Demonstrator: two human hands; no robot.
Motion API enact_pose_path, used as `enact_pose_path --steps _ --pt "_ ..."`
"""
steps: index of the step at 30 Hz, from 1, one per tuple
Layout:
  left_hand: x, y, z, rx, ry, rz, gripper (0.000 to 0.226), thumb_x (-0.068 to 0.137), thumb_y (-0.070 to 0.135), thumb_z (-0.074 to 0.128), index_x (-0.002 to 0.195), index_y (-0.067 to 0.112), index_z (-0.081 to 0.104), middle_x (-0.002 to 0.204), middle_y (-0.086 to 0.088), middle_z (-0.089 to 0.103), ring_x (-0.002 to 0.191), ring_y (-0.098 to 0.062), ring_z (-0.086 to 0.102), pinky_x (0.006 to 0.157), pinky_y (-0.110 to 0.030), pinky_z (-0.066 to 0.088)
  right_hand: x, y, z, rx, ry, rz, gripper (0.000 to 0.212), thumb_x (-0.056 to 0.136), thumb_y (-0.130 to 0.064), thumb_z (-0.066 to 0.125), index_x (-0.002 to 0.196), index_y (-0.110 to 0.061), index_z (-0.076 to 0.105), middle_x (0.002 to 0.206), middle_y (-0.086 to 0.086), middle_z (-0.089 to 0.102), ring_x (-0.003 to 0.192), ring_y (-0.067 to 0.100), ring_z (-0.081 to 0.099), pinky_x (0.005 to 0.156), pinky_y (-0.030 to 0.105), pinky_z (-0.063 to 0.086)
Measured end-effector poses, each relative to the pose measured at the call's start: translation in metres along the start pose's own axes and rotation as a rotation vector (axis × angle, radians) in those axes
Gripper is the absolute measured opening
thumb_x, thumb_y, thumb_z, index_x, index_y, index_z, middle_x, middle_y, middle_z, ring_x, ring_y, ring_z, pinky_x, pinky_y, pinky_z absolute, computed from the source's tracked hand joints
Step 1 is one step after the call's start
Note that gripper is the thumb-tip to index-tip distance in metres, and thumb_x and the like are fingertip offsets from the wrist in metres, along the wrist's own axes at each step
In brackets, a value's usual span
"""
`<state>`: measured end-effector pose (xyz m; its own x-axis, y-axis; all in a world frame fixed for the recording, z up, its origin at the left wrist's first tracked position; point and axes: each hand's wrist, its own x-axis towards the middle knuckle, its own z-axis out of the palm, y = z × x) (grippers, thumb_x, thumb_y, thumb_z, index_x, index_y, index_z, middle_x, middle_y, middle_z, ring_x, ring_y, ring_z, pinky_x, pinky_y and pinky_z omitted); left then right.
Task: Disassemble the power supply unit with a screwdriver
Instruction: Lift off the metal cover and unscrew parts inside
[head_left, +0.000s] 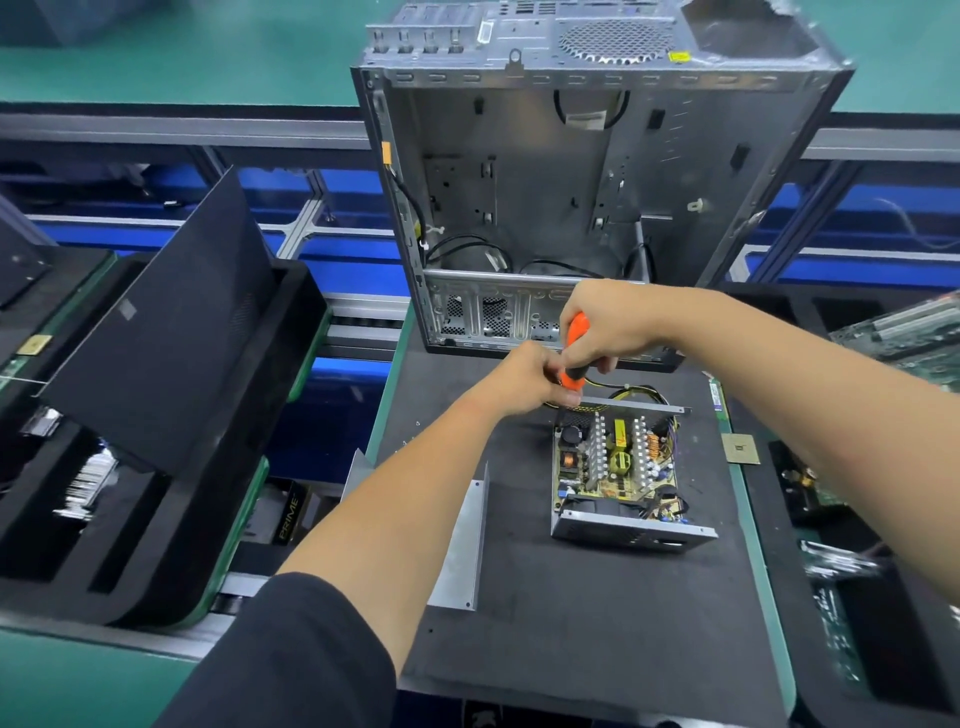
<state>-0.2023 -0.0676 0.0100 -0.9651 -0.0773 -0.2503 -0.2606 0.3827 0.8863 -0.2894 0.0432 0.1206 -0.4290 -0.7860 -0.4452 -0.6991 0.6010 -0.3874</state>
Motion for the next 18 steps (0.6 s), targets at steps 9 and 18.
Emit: enact_pose_path --steps 9,18 --pt "-0.002 0.007 -0.007 -0.128 -0.116 0.026 0.031 0.078 -0.014 0.066 0.108 -0.005 0.062 0.095 -0.012 0.068 0.084 -0.012 0.067 0.083 -0.024 0.054 0.005 -0.017 -0.009 -0.162 -0.177 -0.023 0.034 0.076 0.008 0.051 0.074 -0.019 0.071 0.07 0.004 0.071 0.063 0.013 0.061 0.059 0.022 0.049" --pt "-0.002 0.004 0.002 -0.033 0.018 0.109 0.018 0.071 -0.006 0.076 0.084 0.005 0.07 0.085 -0.004 0.069 0.081 -0.011 0.063 0.08 -0.017 0.053 0.004 -0.016 0.001 -0.173 -0.033 -0.033 0.004 0.082 -0.016 0.066 0.08 -0.015 0.069 0.061 -0.002 0.072 0.048 0.008 0.067 0.051 0.017 0.049"
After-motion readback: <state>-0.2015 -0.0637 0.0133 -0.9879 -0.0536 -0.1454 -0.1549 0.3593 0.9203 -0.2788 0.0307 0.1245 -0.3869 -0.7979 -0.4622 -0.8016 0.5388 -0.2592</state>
